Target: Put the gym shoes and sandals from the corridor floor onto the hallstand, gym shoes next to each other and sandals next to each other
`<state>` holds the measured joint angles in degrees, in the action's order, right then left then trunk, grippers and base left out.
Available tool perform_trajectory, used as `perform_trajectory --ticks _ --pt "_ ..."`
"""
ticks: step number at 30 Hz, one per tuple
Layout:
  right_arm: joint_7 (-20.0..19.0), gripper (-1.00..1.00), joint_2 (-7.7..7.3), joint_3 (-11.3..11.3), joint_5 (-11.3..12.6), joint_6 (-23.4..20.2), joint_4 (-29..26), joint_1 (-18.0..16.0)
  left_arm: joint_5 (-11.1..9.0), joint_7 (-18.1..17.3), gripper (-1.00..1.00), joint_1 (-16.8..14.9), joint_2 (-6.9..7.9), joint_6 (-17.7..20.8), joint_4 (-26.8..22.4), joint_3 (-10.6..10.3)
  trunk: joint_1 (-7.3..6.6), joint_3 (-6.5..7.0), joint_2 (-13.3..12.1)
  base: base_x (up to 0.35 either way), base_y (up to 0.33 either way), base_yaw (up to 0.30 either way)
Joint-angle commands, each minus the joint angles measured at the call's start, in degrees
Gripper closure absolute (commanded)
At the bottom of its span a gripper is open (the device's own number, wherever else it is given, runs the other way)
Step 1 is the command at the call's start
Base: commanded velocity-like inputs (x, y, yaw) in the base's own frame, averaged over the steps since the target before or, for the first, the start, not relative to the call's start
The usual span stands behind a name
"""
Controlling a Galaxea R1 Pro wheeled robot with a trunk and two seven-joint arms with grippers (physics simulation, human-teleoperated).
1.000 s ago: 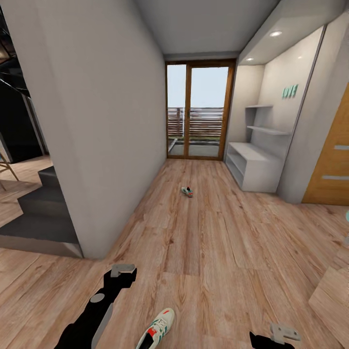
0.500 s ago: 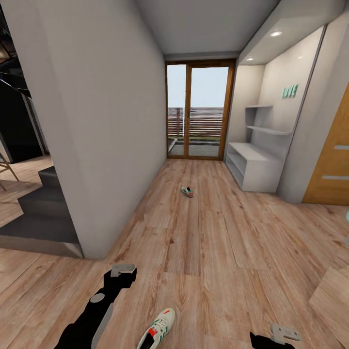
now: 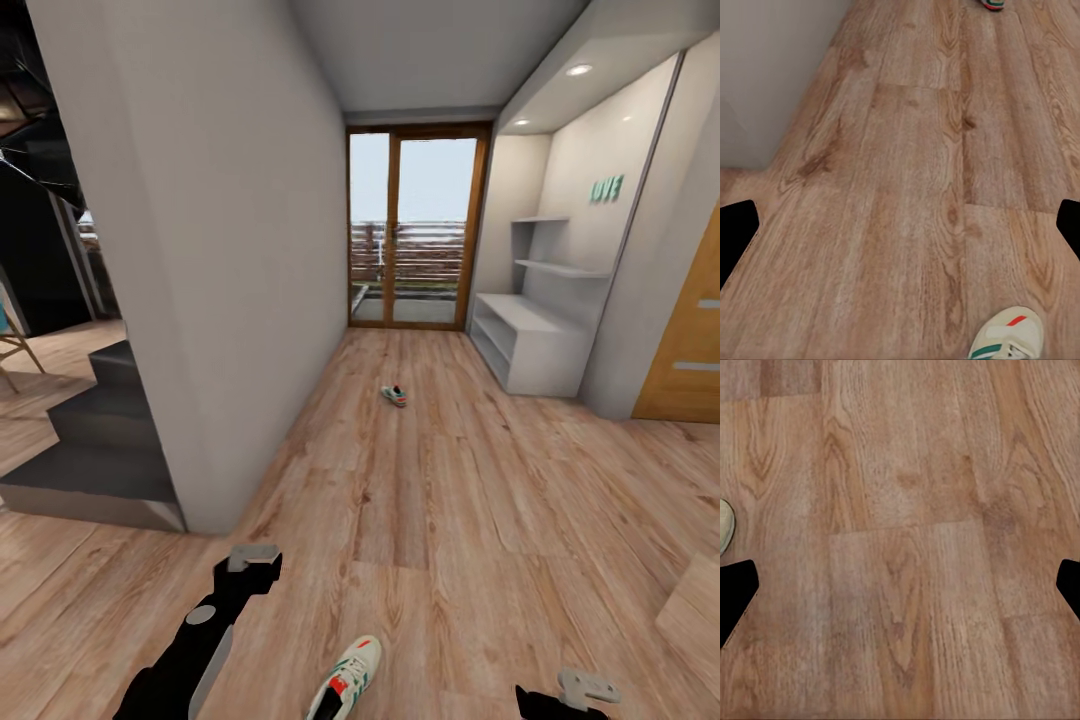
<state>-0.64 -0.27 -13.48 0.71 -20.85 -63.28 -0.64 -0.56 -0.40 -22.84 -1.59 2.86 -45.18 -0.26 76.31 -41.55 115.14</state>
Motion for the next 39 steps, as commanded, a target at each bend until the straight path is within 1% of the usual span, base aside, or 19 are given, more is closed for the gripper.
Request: perform_trajectory --ticks 1,12,22,29,39 --pt "-0.1 -1.0 0.01 -0.1 0.1 -0.3 -0.1 0.0 -0.1 0.0 -1.0 0.0 0.0 0.3 -0.1 0.0 -0.01 -0.06 0.0 0.0 0.298 0.0" --pt "-0.1 -1.0 0.01 -0.1 0.0 -0.3 -0.1 0.0 -0.1 0.0 -1.0 0.0 0.0 0.3 -0.1 -0.1 -0.01 -0.06 0.0 0.0 0.305 -0.002" --pt "-0.1 -1.0 0.01 -0.1 0.0 -0.3 -0.1 0.0 -0.1 0.0 -1.0 0.0 0.0 0.3 -0.1 0.0 -0.01 0.09 0.0 0.0 0.309 -0.137" --pt "-0.1 -1.0 0.01 -0.1 0.0 -0.2 -0.1 0.0 -0.1 0.0 -1.0 0.0 0.0 0.3 -0.1 0.0 -0.01 0.09 0.0 0.007 0.309 -0.013" --pt "0.0 -1.0 0.09 -0.1 0.0 -0.2 -0.1 0.0 -0.1 0.0 -1.0 0.0 0.0 0.3 -0.1 0.0 -0.01 0.09 0.0 0.077 0.307 0.0"
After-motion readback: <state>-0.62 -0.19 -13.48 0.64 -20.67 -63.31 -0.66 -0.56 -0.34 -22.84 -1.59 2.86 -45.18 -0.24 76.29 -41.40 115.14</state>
